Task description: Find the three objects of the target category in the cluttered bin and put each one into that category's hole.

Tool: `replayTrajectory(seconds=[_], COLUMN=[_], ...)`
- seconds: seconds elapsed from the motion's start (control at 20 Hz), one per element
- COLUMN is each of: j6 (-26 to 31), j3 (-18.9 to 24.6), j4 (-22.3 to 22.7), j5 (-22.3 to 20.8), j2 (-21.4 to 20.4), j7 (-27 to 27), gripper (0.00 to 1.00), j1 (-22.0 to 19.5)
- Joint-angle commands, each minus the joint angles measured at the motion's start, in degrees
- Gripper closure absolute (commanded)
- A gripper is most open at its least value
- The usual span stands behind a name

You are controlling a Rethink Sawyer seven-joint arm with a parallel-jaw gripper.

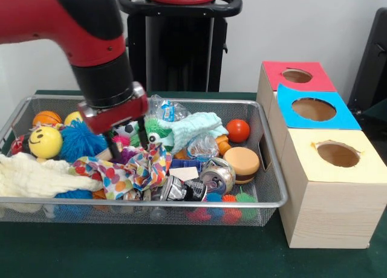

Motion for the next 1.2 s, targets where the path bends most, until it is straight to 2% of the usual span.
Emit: replayTrajectory(seconds=[0.05,0.15,0.3,0.55,0.9,1.1,1.2], j6=[-0.2,3.0,7.6,11.1,8.0,3.4,1.8], j3=[-1.5,-1.0,-1.6,-1.2,-1.7,-1.5,-2.0], j4=[8.2,6.7,3.5,2.5,4.7,6.3,5.8], j5=[-0.8,1.3,3.4,6.3,3.0,1.2,0.2], j2=[-4.7,-5.2,-6.3,-7.7,-6.7,-4.5,-3.2], j7=[-1.7,-3.4,-2.0,-0.6,-6.0,-6.8,-5.7], gripper=[0.0,0.0,0.0,0.0,0.0,0.0,0.0], j1=[0.2,0.2,2.3,3.4,1.3,-0.3,0.3])
